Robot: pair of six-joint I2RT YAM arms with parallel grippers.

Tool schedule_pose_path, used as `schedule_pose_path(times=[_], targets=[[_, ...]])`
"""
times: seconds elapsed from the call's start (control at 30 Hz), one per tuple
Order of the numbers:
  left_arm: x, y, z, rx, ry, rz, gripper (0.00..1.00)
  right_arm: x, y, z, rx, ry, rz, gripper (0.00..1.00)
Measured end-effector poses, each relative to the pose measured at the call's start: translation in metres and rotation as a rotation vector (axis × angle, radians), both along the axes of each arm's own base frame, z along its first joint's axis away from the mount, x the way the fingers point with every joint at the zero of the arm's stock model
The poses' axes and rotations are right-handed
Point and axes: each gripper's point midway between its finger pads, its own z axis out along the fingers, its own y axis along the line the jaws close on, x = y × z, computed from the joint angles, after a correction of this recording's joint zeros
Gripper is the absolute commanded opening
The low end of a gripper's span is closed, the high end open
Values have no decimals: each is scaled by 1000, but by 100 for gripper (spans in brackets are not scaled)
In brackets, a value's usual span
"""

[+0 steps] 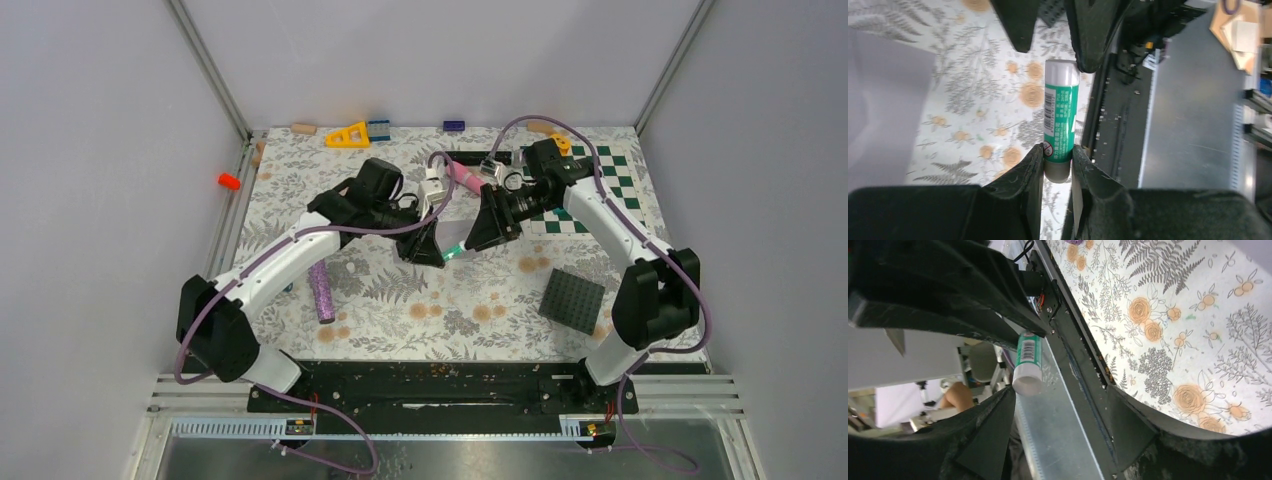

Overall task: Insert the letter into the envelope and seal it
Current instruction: Screw the solid glue.

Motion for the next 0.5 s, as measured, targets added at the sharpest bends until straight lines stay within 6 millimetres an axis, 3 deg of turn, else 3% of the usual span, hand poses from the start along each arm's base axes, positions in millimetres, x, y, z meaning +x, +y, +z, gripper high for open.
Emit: schedule_pose_path(times=[0.1, 0.27, 0.5], targets=[[9, 2, 2, 28, -81, 56, 7, 4, 0, -7, -19, 97, -38, 67], [19, 0, -11, 108, -168, 115, 6, 9, 5, -6, -15, 203, -67, 61], [27, 0, -20, 185, -254, 163, 5, 13, 9, -6, -16, 266, -87, 52]])
